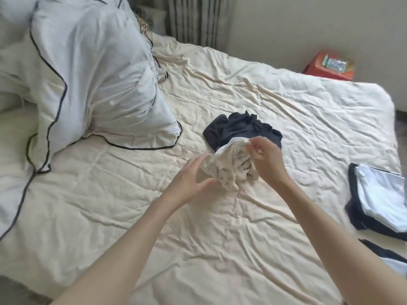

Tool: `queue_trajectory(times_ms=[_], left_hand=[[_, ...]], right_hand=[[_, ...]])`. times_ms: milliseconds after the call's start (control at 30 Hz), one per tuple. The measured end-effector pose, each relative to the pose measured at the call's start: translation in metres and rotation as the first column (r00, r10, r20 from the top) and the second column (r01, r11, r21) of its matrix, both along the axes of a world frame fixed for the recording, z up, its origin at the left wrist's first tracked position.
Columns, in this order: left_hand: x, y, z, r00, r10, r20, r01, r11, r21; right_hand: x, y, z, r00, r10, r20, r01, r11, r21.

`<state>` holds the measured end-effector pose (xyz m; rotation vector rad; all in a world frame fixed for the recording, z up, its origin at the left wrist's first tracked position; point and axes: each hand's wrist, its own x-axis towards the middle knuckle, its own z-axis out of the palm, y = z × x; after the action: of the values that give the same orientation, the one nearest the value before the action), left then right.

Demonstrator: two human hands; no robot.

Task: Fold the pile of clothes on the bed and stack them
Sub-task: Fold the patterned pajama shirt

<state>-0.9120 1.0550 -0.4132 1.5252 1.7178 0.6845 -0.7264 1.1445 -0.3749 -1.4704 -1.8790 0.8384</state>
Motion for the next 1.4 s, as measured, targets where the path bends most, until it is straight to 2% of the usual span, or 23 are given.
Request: queue_trajectory(times_ms=[100, 267, 367, 467, 533, 633, 733, 800, 867, 967, 1067, 1133, 1200, 1267, 1300, 1367, 1400], left_hand=[[0.009, -0.001, 0.071, 0.99, 0.04, 0.133, -0.056, 0.991, 0.119], [-0.006, -0.035, 0.157, 0.984, 0.138, 0.114, -0.165, 0.947, 0.277], [-0.039, -0.065, 0.196, 0.979, 0.158, 0.132, -0.194, 0.924, 0.33], [-0.081, -0.097, 0.228, 0.914, 0.264, 0.308, -0.36, 0.877, 0.319], [-0.105, -0.117, 0.247, 0.864, 0.309, 0.397, -0.45, 0.827, 0.336], [-0.124, -0.146, 0.268, 0.89, 0.294, 0.348, -0.42, 0.824, 0.379], [-0.133, -0.171, 0.279, 0.911, 0.291, 0.292, -0.394, 0.822, 0.411], [-0.142, -0.187, 0.282, 0.915, 0.317, 0.251, -0.398, 0.814, 0.424], [-0.154, -0.203, 0.286, 0.908, 0.37, 0.195, -0.418, 0.786, 0.456], [-0.171, -0.224, 0.294, 0.88, 0.456, 0.136, -0.453, 0.717, 0.53], [-0.178, -0.242, 0.294, 0.877, 0.469, 0.101, -0.444, 0.713, 0.542], [-0.179, -0.254, 0.277, 0.873, 0.48, 0.088, -0.46, 0.749, 0.477], [-0.175, -0.269, 0.242, 0.885, 0.461, 0.06, -0.456, 0.835, 0.307], [-0.165, -0.285, 0.193, 0.92, 0.392, 0.001, -0.392, 0.918, 0.062], [-0.16, -0.292, 0.167, 0.933, 0.36, -0.028, -0.361, 0.931, -0.053], [-0.149, -0.305, 0.118, 0.946, 0.317, -0.063, -0.322, 0.919, -0.228], [-0.145, -0.31, 0.098, 0.953, 0.297, -0.067, -0.303, 0.904, -0.301]], right_hand=[[-0.016, -0.021, 0.068, 0.991, 0.113, -0.076, -0.112, 0.994, 0.014], [-0.04, -0.053, 0.16, 0.968, 0.246, -0.042, -0.245, 0.969, 0.024], [-0.049, -0.073, 0.191, 0.964, 0.257, -0.061, -0.257, 0.966, 0.013], [-0.066, -0.094, 0.21, 0.955, 0.271, -0.117, -0.272, 0.962, 0.011], [-0.077, -0.113, 0.215, 0.945, 0.32, -0.07, -0.318, 0.947, 0.043], [-0.095, -0.143, 0.205, 0.914, 0.406, -0.001, -0.406, 0.914, -0.005], [-0.11, -0.168, 0.19, 0.894, 0.419, -0.156, -0.439, 0.89, -0.126], [-0.12, -0.178, 0.192, 0.881, 0.395, -0.259, -0.438, 0.888, -0.138], [-0.13, -0.182, 0.203, 0.867, 0.404, -0.29, -0.449, 0.887, -0.105], [-0.144, -0.183, 0.226, 0.844, 0.487, -0.224, -0.497, 0.868, 0.012], [-0.155, -0.186, 0.234, 0.845, 0.504, -0.178, -0.486, 0.863, 0.137], [-0.159, -0.191, 0.219, 0.85, 0.5, -0.167, -0.482, 0.865, 0.137], [-0.159, -0.201, 0.183, 0.852, 0.518, -0.078, -0.515, 0.855, 0.055], [-0.153, -0.215, 0.134, 0.818, 0.573, 0.046, -0.564, 0.816, -0.13], [-0.148, -0.223, 0.109, 0.78, 0.616, 0.106, -0.58, 0.776, -0.247], [-0.137, -0.237, 0.061, 0.715, 0.679, 0.169, -0.545, 0.692, -0.474], [-0.131, -0.241, 0.042, 0.718, 0.673, 0.18, -0.492, 0.672, -0.553]])
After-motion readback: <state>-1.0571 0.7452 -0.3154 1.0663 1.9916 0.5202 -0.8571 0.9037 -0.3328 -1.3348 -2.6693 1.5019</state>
